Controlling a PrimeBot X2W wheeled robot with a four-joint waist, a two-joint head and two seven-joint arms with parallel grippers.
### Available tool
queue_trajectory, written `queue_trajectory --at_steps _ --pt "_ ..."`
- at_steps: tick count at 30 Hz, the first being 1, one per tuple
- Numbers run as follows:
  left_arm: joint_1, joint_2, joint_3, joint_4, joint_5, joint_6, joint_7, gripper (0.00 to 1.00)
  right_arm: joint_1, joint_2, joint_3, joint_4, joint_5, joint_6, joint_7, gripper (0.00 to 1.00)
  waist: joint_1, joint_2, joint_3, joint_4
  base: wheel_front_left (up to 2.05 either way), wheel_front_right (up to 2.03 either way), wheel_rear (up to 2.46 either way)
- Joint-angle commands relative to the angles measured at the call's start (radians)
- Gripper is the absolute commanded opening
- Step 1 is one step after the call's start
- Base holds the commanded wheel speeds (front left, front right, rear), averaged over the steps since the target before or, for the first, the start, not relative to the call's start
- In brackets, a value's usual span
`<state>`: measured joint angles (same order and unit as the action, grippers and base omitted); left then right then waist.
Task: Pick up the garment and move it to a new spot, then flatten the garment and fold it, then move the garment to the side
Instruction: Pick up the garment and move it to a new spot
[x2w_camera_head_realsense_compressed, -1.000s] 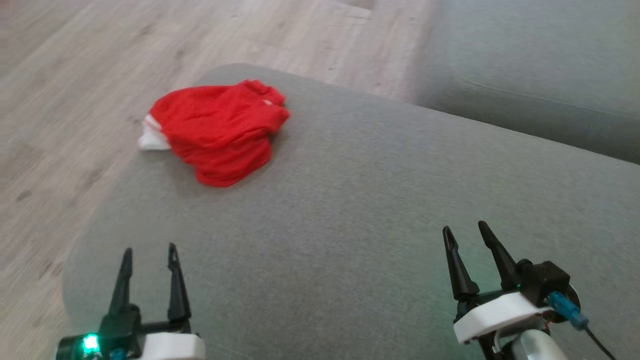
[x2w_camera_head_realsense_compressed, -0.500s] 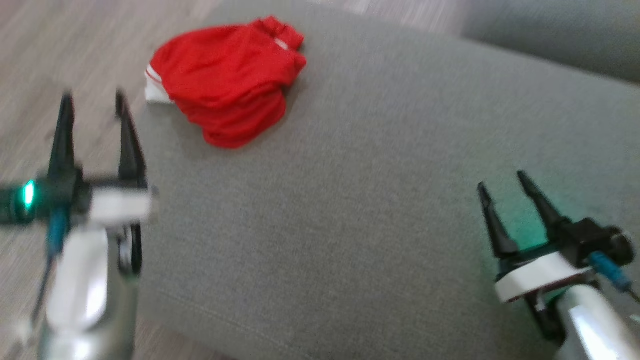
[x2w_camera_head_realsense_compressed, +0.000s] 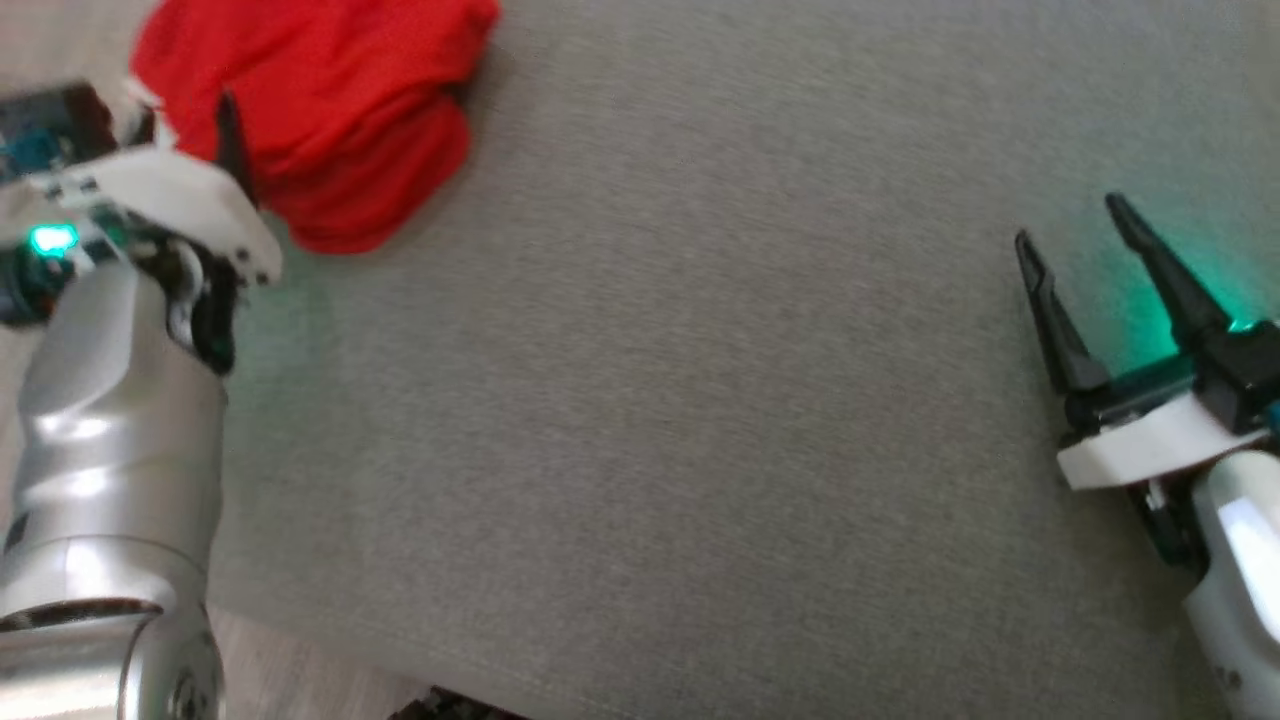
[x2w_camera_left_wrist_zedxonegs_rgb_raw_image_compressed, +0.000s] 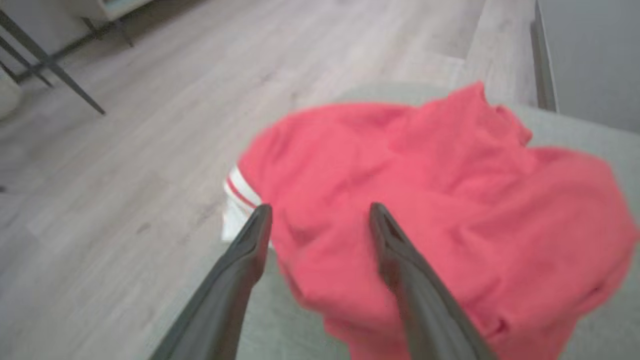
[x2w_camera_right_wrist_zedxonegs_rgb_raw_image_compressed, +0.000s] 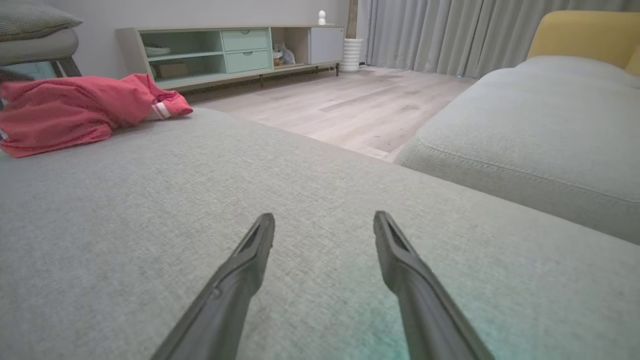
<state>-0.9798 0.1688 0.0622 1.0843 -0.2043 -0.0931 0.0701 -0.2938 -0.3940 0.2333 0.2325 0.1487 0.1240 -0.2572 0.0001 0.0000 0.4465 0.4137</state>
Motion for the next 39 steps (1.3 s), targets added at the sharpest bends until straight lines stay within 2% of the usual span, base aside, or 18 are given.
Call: queue_trajectory --at_steps 1,10,11,12,13,17,21,25,30,35,39 --pt "-0.027 0.06 0.028 0.008 -0.024 -0.01 0.011 1.0 0.015 -0.022 0.008 -0.013 0.002 0.007 -0.005 1.0 -0.0001 0.0 0.047 -0.048 0.0 0.0 0.0" --pt "-0.072 0.071 0.018 0.115 -0.069 -0.034 -0.062 1.0 0.014 -0.031 -0.019 -0.035 -0.012 0.007 -0.005 1.0 -0.0001 0.0 0.114 -0.084 0.0 0.0 0.0" --pt "-0.077 0.07 0.01 0.121 -0.07 -0.035 -0.07 0.91 0.014 -0.029 -0.02 -0.035 -0.013 0.007 -0.005 1.0 -0.0001 0.0 0.116 -0.084 0.0 0.0 0.0" --pt "-0.082 0.072 -0.001 0.122 -0.066 -0.035 -0.085 0.43 0.013 -0.027 -0.021 -0.035 -0.014 0.007 -0.005 1.0 -0.0001 0.0 0.116 -0.085 0.0 0.0 0.0" --pt "-0.088 0.079 -0.014 0.118 -0.058 -0.036 -0.111 0.0 0.012 -0.025 -0.02 -0.034 -0.014 0.007 -0.005 1.0 -0.0001 0.0 0.113 -0.087 0.0 0.0 0.0" --pt "-0.106 0.127 -0.105 0.09 0.035 -0.032 -0.255 0.0 0.004 0.002 -0.013 -0.023 -0.011 0.007 -0.005 1.0 -0.0001 0.0 0.076 -0.102 0.0 0.0 0.0" --pt "-0.134 0.172 -0.166 0.037 0.107 -0.006 -0.322 0.0 -0.007 0.048 0.007 -0.01 -0.005 0.007 -0.005 1.0 -0.0001 0.0 0.006 -0.138 0.0 0.0 0.0" --pt "-0.155 0.205 -0.217 -0.072 0.163 0.0 -0.331 0.0 -0.002 0.105 0.022 0.006 0.003 0.007 -0.005 1.0 -0.0001 0.0 -0.089 -0.193 0.0 0.0 0.0" --pt "-0.172 0.23 -0.273 -0.243 0.199 -0.015 -0.332 0.0 0.029 0.174 0.029 0.014 0.012 0.007 -0.005 1.0 -0.0001 0.0 -0.213 -0.288 0.0 0.0 0.0" --pt "-0.205 0.235 -0.341 -0.368 0.214 -0.03 -0.332 0.0 0.064 0.232 0.03 0.005 0.014 0.007 -0.005 1.0 -0.0001 0.0 -0.311 -0.407 0.0 0.0 0.0" --pt "-0.226 0.228 -0.382 -0.43 0.205 -0.034 -0.326 0.0 0.079 0.255 0.026 -0.008 0.014 0.007 -0.005 1.0 -0.0001 0.0 -0.338 -0.479 0.0 0.0 0.0"
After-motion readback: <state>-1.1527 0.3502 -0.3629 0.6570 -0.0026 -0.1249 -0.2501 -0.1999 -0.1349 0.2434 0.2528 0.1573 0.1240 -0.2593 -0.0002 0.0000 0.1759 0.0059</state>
